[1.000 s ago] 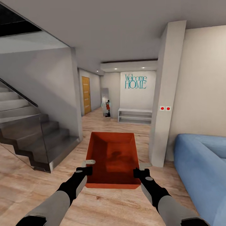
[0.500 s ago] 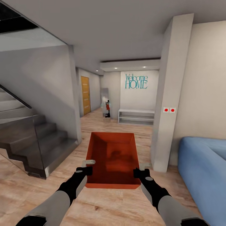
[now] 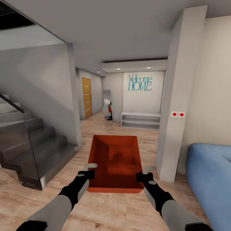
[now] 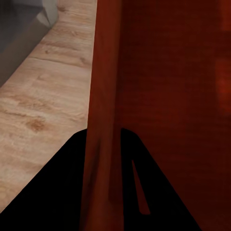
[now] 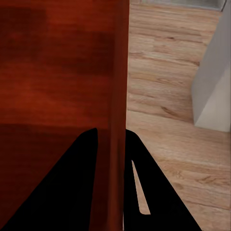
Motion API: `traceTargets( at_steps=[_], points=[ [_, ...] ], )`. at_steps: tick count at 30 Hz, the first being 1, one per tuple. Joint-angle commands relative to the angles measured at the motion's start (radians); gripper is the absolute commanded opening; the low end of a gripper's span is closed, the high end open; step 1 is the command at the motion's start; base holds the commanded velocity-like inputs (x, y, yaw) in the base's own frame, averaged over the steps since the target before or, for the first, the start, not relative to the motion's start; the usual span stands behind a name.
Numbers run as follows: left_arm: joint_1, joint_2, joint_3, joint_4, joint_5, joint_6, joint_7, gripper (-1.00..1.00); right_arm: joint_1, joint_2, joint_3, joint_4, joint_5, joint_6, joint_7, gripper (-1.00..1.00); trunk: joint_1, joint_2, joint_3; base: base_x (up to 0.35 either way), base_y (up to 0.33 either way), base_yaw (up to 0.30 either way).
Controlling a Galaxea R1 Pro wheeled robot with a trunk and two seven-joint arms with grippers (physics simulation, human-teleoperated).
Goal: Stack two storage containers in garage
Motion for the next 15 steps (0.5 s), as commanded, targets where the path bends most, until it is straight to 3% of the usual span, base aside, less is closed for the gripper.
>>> traceTargets(
  at_steps=[1,15],
  points=[
    [-0.001,0.023,0.037,-0.006,-0.021,-0.031,0.015,-1.0,0.0,-0.001,0.001,0.003,-0.005,-0.002,-0.009,-1.0,0.001,-0.001,-0.001,0.322,0.0,0.0],
    [-0.001,0.024,0.037,-0.006,-0.021,-0.031,0.015,-1.0,0.0,-0.001,0.001,0.003,-0.005,-0.004,-0.009,-1.0,0.001,-0.001,-0.001,0.322,0.0,0.0]
  ],
)
